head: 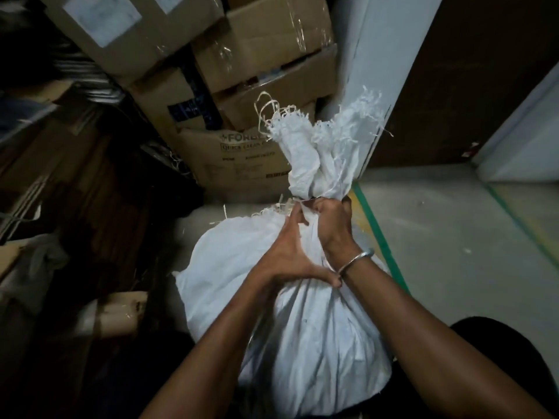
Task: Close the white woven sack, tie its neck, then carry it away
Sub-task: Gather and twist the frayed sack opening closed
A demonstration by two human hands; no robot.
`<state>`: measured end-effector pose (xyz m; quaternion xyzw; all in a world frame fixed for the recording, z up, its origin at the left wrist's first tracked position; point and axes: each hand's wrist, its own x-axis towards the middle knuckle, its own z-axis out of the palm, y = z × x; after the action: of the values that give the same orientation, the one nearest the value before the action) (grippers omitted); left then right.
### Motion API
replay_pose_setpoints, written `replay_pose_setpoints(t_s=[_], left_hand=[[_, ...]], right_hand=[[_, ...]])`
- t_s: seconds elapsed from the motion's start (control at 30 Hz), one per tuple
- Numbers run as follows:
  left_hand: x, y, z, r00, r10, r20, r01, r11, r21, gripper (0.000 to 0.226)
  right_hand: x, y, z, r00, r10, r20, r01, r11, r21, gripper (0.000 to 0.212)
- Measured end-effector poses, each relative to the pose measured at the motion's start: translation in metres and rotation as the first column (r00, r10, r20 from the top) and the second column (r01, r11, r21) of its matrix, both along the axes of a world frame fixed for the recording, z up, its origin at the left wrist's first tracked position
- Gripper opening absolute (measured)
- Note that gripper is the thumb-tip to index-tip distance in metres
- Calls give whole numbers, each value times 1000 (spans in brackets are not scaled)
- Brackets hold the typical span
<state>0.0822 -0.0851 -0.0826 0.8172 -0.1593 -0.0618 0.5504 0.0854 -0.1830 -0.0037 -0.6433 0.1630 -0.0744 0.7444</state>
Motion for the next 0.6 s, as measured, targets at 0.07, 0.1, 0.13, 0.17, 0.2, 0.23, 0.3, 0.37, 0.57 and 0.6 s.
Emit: replay_pose_setpoints(t_s=[0.07,0.1,0.13,0.17,0.2,0.23,0.3,0.37,0.57,0.6], left_hand=[[6,-5,-4,999,34,-34,-35,998,-49,120],[6,-8,-5,995,80,-55,-82,996,-26,100],[5,-13,-6,984,155,-88,-156,988,-5,73],[2,-19,-9,962,239,-135,-242,970,-11,48],[-1,-24,-9,936,297,-188,-312,949,-55,35],[-2,-26,-9,918,323,-229,-355,928,-113,32],[1,-26,-8,904,312,-293,-373,909,-185,32],[5,-25,-8,864,306,-400,-406,893,-194,31],[-4,-30,-12,861,275,-429,-374,913,-165,68],[-6,-27,-9,860,279,-426,-379,910,-170,58]], right_hand=[[6,-2,-4,999,21,-25,-19,999,44,14],[7,-2,-7,998,43,-36,-40,996,82,19],[6,-2,-10,997,65,-39,-61,993,100,21],[4,-3,-13,995,94,-32,-92,995,46,26],[3,-8,-15,987,160,-23,-161,986,-51,33],[4,-19,-15,957,289,-20,-288,943,-167,38],[5,-51,-12,843,535,-61,-519,778,-353,57],[-3,-82,-20,823,555,-122,-537,690,-484,91],[-55,-50,-109,875,471,-113,-371,502,-781,160],[-55,-44,-114,888,450,-93,-341,511,-789,163]])
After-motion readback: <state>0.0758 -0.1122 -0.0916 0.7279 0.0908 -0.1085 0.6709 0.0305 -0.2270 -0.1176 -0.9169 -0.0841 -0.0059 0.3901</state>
